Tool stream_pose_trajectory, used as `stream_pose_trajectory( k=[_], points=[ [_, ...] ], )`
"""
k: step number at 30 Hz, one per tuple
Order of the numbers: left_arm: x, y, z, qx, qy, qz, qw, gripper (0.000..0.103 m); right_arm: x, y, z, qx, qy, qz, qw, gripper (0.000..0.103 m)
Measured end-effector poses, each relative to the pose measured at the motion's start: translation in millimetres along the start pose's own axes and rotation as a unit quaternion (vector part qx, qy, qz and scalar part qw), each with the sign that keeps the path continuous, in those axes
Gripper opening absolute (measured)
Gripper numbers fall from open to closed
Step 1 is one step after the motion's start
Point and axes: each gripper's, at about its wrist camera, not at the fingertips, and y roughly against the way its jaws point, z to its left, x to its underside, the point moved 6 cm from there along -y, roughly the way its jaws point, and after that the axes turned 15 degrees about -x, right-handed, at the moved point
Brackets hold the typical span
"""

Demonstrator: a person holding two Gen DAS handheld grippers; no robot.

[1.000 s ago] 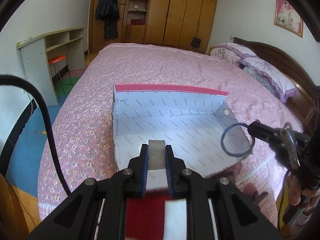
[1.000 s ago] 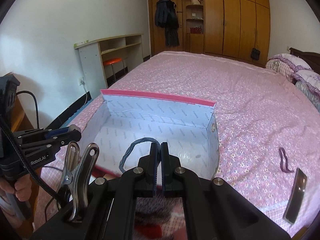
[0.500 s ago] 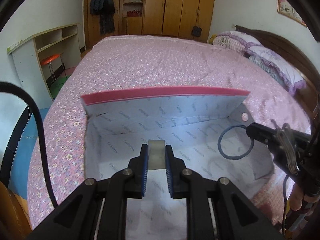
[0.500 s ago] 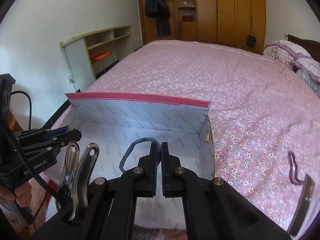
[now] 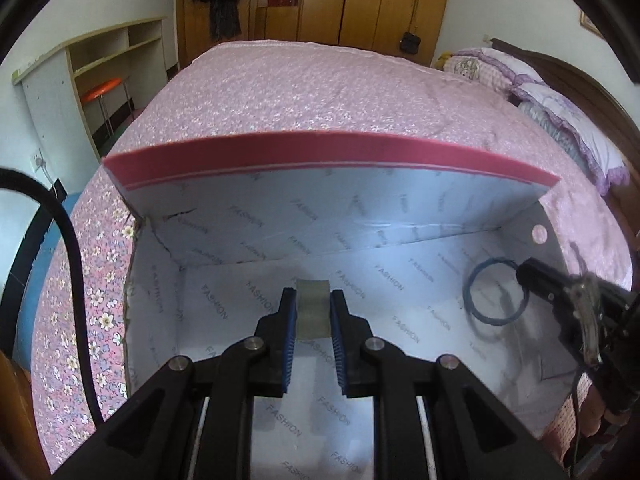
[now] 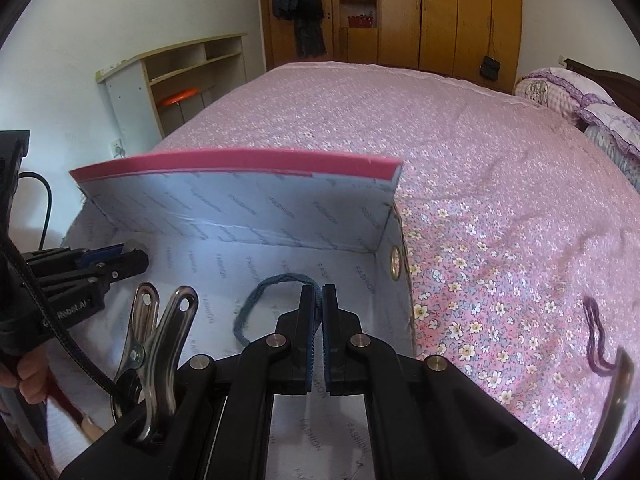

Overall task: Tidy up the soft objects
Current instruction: 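Open both tools to release the block and hair tie into the box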

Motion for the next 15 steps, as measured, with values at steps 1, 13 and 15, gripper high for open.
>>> stream_pose_trajectory(
  k=[1, 13, 15],
  points=[
    [0, -2, 1, 0.0, 0.004, 0.003, 1.0, 0.017, 1, -1, -1, 0.002, -0.001, 0.002, 1.0, 0.004],
    [0, -3, -7, -0.004, -0.008, 0.005, 0.9999, 0.028, 4, -5, -2, 0.007, -0.004, 0.006, 1.0, 0.004],
    [0, -2, -9, -0.005, -0.012, 0.006, 0.9999, 0.035, 3, -5, -2, 0.002, -0.006, 0.004, 1.0, 0.004]
  ],
)
